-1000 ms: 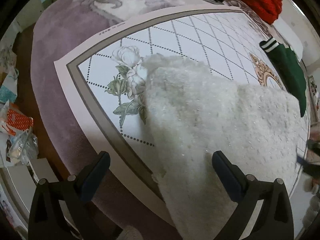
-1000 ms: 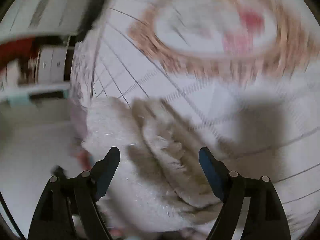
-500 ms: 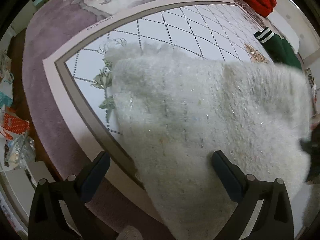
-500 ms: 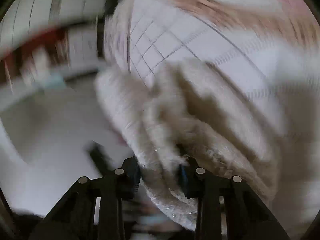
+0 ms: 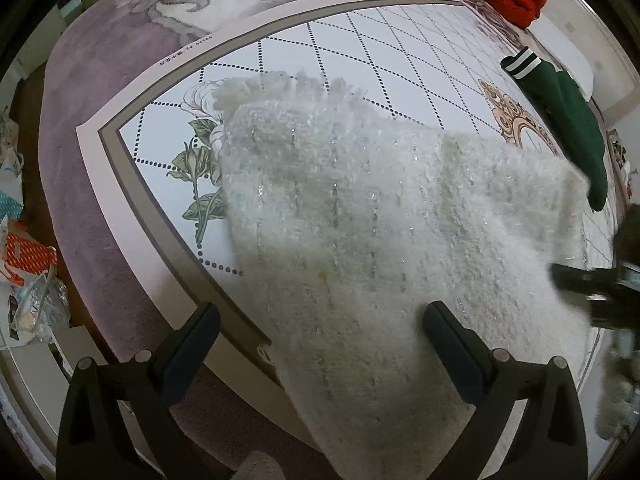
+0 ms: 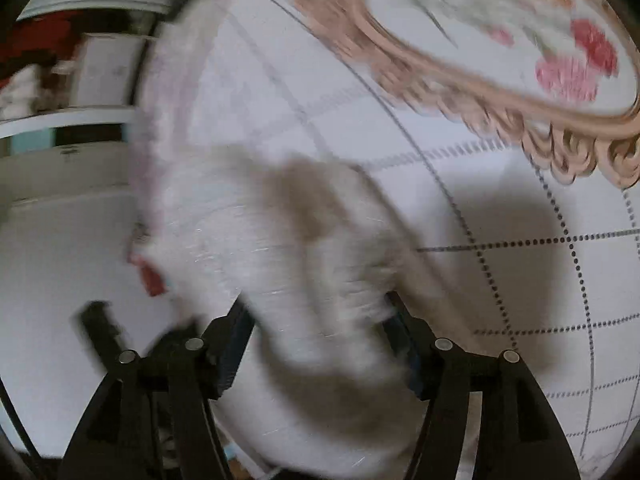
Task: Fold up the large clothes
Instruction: 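Grasp the folded cardigan bundle with both grippers and lift it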
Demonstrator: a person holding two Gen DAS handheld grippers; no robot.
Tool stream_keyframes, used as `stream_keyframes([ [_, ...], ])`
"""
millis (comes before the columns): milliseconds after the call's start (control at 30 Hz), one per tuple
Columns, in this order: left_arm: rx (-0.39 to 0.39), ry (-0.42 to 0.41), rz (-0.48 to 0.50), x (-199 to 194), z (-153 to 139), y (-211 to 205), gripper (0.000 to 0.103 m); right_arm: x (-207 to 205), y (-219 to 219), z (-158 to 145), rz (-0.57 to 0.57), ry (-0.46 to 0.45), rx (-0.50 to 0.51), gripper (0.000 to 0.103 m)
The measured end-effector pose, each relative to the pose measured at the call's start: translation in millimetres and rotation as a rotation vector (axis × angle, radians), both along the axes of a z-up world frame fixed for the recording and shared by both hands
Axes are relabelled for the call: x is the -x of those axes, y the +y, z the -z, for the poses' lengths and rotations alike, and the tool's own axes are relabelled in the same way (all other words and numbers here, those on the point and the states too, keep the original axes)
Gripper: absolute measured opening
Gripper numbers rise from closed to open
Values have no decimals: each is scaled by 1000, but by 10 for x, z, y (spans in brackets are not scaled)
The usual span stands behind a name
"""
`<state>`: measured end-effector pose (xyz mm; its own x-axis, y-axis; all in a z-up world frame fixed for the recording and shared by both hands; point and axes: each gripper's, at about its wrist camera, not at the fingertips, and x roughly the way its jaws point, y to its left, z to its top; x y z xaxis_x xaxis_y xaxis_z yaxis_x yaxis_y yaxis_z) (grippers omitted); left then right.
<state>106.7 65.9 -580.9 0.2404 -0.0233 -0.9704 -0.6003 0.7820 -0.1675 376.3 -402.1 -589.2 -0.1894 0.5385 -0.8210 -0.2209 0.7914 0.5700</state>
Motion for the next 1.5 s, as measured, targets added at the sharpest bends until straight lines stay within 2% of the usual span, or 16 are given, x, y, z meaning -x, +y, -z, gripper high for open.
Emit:
stream_keyframes([
  [67, -5, 2, 2, -8, -12, 0, 103, -91, 62, 115, 4, 24, -25, 77],
  [167, 13, 2, -12, 30, -26, 22, 103, -230, 114, 29, -63, 10, -40, 87],
  [267, 82, -11, -85, 187, -47, 78, 103, -278, 204, 89, -138, 6, -65, 95],
  [367, 155, -31, -157, 362, -34, 112, 103, -317, 308, 267, -229, 54, -139, 103],
  [500, 207, -54, -174, 462, 22, 94, 103, -300, 399, 277, -322, 64, -131, 103],
  [600, 228, -62, -156, 460, 1, 103, 103, -311, 377, 226, -261, 62, -98, 85],
  [633, 225, -64, -148, 467, -20, 109, 103, -282, 296, 192, -215, 68, -110, 77],
  [667, 215, -65, -128, 469, -57, 104, 103, -235, 197, 186, -148, 90, -126, 75],
  [800, 203, -51, -74, 518, -107, 66, 103, 168, -316, 381, 132, 208, -165, 75],
  [933, 245, -42, -22, 555, -37, 8, 103, 640, -637, 659, 278, 368, -233, 84],
  [1000, 294, -49, 8, 489, 23, -42, 103, 790, -719, 682, 279, 383, -261, 88],
  [1133, 398, -65, 66, 360, 192, -129, 103, 778, -805, 624, 231, 269, -277, 96],
  [1233, 487, -78, 91, 266, 357, -214, 103, 752, -795, 715, 193, 271, -323, 103],
  [1333, 461, -110, 115, 206, 345, -284, 102, 640, -615, 741, 143, 252, -319, 103],
  [1400, 416, -153, 124, 194, 266, -307, 93, 533, -522, 698, 118, 249, -325, 103],
  [1500, 402, -192, 123, 244, 196, -291, 79, 449, -354, 634, 99, 241, -324, 103],
])
